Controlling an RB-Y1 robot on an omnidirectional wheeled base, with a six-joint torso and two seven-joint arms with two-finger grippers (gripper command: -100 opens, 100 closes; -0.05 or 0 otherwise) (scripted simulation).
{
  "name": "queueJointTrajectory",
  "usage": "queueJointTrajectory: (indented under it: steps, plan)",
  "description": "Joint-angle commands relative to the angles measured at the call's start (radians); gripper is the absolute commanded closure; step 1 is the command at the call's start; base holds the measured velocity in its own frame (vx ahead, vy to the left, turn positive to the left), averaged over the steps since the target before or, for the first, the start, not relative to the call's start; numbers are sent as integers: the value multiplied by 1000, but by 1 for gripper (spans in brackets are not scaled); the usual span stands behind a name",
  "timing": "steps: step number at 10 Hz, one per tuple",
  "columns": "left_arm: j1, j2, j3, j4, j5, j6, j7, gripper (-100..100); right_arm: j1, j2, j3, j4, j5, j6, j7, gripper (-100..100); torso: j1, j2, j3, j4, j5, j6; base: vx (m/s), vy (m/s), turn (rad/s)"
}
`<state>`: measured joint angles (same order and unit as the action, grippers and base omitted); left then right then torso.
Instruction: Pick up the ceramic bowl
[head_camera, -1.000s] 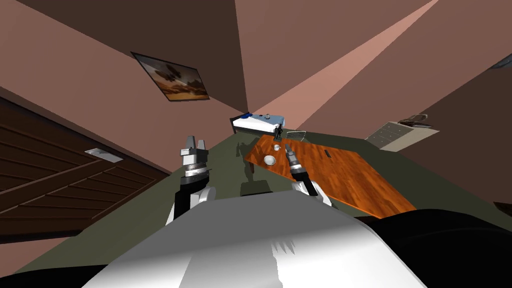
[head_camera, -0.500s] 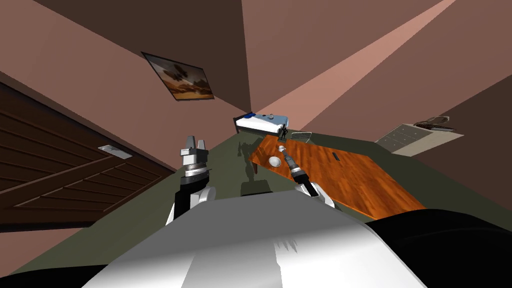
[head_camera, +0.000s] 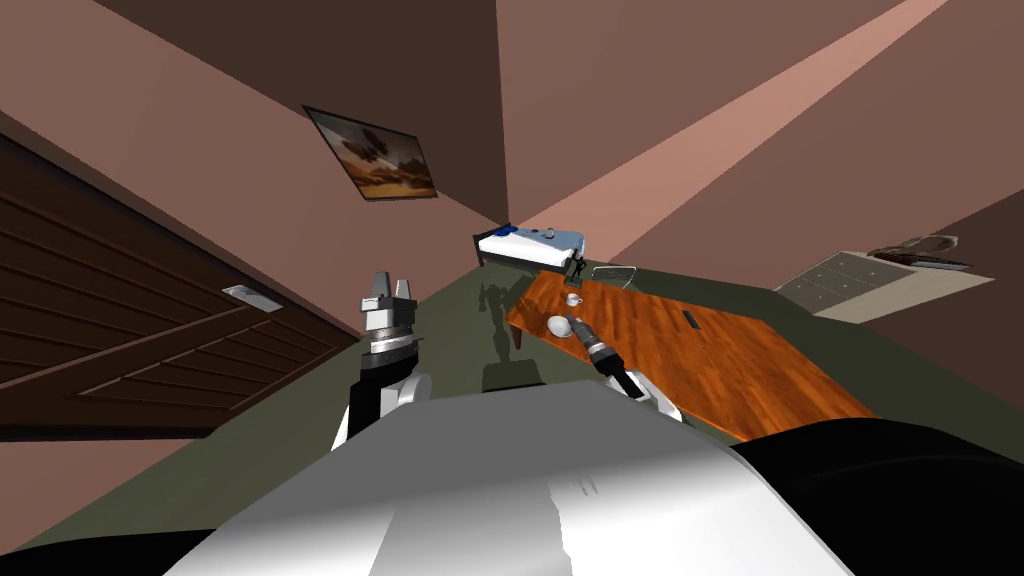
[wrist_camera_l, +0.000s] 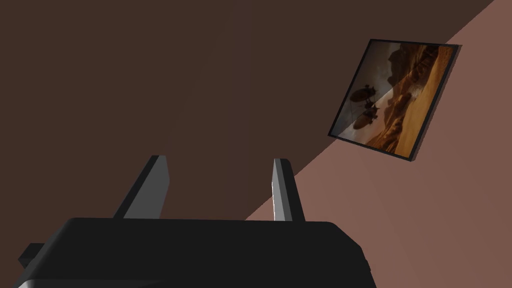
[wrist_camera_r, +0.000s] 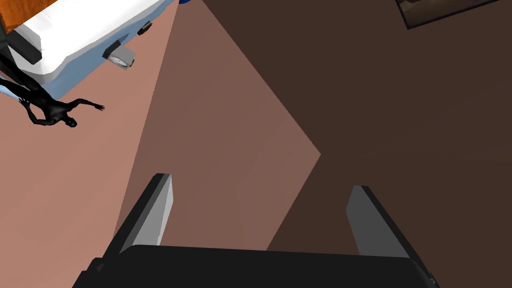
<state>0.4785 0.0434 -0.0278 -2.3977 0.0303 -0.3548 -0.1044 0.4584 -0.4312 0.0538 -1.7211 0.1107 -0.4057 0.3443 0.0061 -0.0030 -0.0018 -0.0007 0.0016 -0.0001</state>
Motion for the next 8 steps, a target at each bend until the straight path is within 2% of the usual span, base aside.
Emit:
queueJointTrajectory:
  steps: [1, 2, 3, 4, 5, 6, 7, 8]
  plan:
    - [0, 0, 0, 0, 0, 0, 0, 0, -1, -10, 6, 38, 15, 1, 17, -100, 0, 0, 0, 0, 0, 0, 55, 73, 35]
    - [0, 0, 0, 0, 0, 0, 0, 0, 0, -43, 11, 72, 41, -4, 42, -100, -1, 0, 0, 0, 0, 0, 75, 89, 85]
    - [0, 0, 0, 0, 0, 0, 0, 0, 0, -43, 11, 94, 41, -4, 42, -100, 0, -1, 0, 0, 0, 0, 74, 84, 47]
    - [0, 0, 0, 0, 0, 0, 0, 0, 2, -74, 15, 122, 68, -9, 68, -100, -1, -1, -1, 0, 0, 0, 67, 83, 104]
    - [0, 0, 0, 0, 0, 0, 0, 0, 2, -74, 15, 152, 68, -9, 68, -100, -1, -1, 0, 0, 0, 0, 57, 63, 55]
    - [0, 0, 0, 0, 0, 0, 0, 0, 3, -104, 18, 198, 95, -15, 95, -100, -2, 0, 0, 0, 0, 0, 86, 96, 107]
    - [0, 0, 0, 0, 0, 0, 0, 0, 3, -104, 18, 211, 95, -15, 95, -100, 0, -1, -1, 0, 0, 0, 79, 81, 47]
    - [0, 0, 0, 0, 0, 0, 0, 0, 5, -133, 21, 250, 123, -20, 123, -100, -1, -1, -1, 0, 0, 0, 82, 88, 116]
